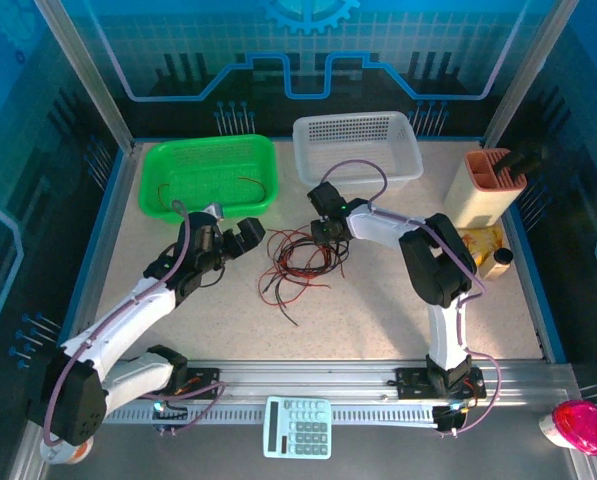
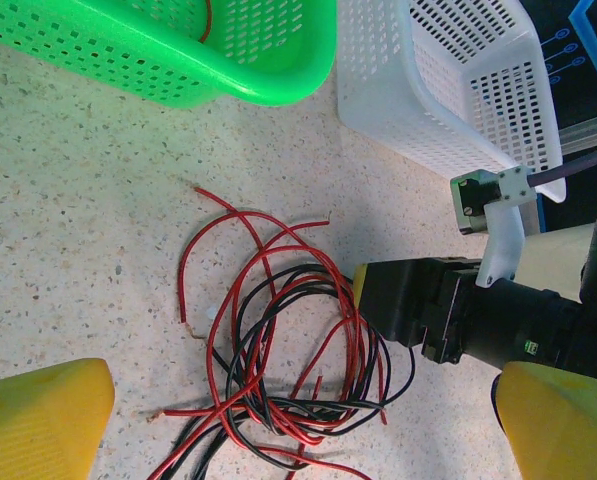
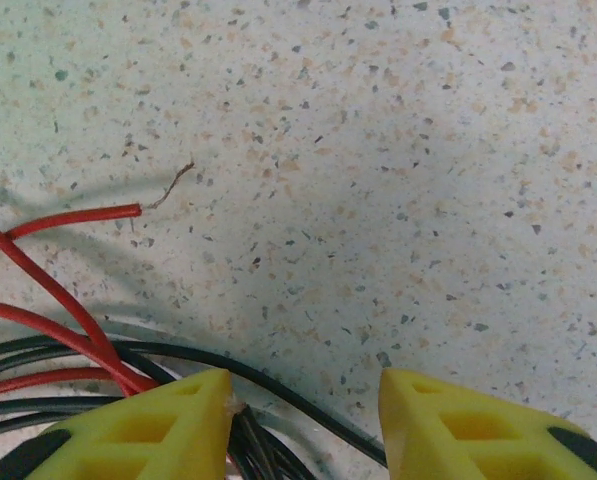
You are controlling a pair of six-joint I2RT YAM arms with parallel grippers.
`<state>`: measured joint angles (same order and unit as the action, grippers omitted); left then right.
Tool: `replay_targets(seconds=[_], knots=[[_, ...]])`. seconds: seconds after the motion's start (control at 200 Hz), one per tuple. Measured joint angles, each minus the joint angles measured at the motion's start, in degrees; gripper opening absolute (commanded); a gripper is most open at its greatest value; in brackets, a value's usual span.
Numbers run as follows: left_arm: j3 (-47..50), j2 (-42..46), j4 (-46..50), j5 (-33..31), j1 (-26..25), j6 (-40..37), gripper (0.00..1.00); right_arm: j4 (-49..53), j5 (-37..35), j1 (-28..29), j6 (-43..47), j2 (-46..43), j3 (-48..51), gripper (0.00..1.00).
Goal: Untangle the cables
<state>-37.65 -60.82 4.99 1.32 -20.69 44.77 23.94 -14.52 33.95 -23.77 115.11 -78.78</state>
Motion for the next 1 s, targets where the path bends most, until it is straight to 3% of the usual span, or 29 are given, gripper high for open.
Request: replay_targets(seconds=[0.41, 0.63, 0.81, 1.0], knots=[[0.0, 0.0, -0.4, 0.2, 0.0, 0.2, 0.99, -1.5, 1.3, -0.6, 0.5, 0.4, 0.0, 0.25], [0.0, 0.0, -0.4, 1.0, 0.0, 0.2, 0.99, -1.8, 1.7, -0.6, 0.4, 0.7, 0.4, 0.0], [-0.1, 0.0, -0.4, 1.5, 0.0, 0.2, 0.99, -2.1, 1.7, -0.6, 0.7, -0.9, 2.9, 0.0], [-0.5, -0.2, -0.6, 2.1, 0.0, -0.3, 0.99, -1.5, 1.7, -0.5, 0.7, -9.2, 5.3, 0.0]])
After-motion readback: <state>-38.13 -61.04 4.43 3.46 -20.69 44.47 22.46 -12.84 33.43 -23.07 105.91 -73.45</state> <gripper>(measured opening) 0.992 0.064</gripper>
